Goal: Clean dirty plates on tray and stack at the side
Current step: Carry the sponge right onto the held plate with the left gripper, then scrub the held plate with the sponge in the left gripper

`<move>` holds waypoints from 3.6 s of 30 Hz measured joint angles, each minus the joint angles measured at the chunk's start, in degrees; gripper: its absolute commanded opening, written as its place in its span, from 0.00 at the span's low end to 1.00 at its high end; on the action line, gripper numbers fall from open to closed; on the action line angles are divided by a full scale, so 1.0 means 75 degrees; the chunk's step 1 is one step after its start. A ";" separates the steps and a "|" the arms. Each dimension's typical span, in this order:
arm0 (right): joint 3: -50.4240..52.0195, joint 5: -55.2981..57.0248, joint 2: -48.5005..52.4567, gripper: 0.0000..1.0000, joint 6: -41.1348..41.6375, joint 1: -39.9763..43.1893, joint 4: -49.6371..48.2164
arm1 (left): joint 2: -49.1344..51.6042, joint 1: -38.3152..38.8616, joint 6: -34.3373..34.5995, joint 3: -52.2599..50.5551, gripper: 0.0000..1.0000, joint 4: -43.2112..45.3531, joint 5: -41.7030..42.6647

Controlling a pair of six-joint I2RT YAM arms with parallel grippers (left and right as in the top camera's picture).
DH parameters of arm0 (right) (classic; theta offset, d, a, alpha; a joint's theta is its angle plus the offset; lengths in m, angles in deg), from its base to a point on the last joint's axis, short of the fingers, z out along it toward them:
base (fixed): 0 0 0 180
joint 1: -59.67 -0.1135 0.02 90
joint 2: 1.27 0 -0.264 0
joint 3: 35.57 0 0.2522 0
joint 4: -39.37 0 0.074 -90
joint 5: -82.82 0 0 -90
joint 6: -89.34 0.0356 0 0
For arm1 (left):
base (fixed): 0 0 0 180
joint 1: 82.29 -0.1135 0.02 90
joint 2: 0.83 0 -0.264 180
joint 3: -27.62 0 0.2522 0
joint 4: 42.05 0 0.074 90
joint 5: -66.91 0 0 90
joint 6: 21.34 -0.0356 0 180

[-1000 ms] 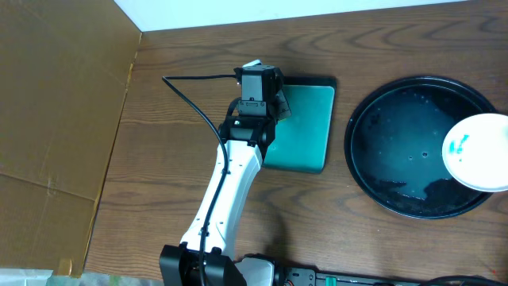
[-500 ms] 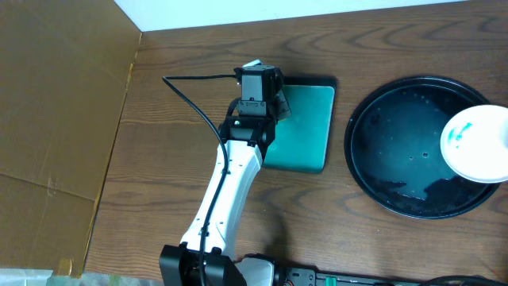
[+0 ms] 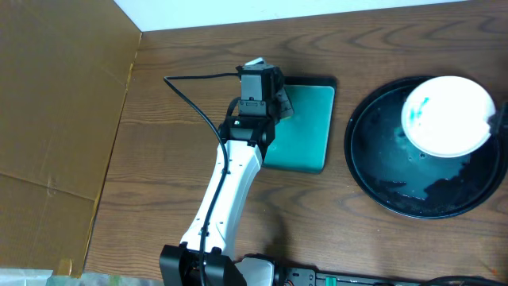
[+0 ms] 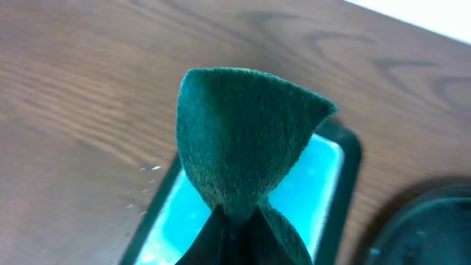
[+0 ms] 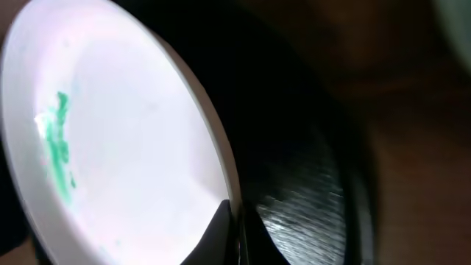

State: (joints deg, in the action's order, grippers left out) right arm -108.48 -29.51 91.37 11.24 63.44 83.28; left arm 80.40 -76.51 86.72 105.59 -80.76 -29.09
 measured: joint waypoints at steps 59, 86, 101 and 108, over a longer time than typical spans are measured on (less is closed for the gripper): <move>-0.0020 0.0405 0.1845 0.01 0.0708 -0.1521 -0.0947 | 0.3538 0.4727 0.2256 0.0000 0.07 0.3777 0.1778; -0.0023 0.0364 0.1848 0.01 0.0737 -0.1673 -0.0938 | 0.4255 0.4546 0.0860 0.0160 0.07 0.3063 -0.0982; -0.0050 0.0353 0.1848 0.01 0.0758 -0.1684 -0.0906 | 0.3701 0.3928 -0.0067 0.0149 0.07 0.3212 -0.0562; -0.0050 0.0385 0.1848 0.01 0.0758 -0.1684 -0.0903 | 0.3290 0.3724 0.0015 0.0149 0.07 0.3905 0.1684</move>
State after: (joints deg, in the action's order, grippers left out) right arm -108.85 -26.63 105.23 16.93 50.80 76.51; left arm 105.07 -48.57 86.83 106.70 -51.47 -16.46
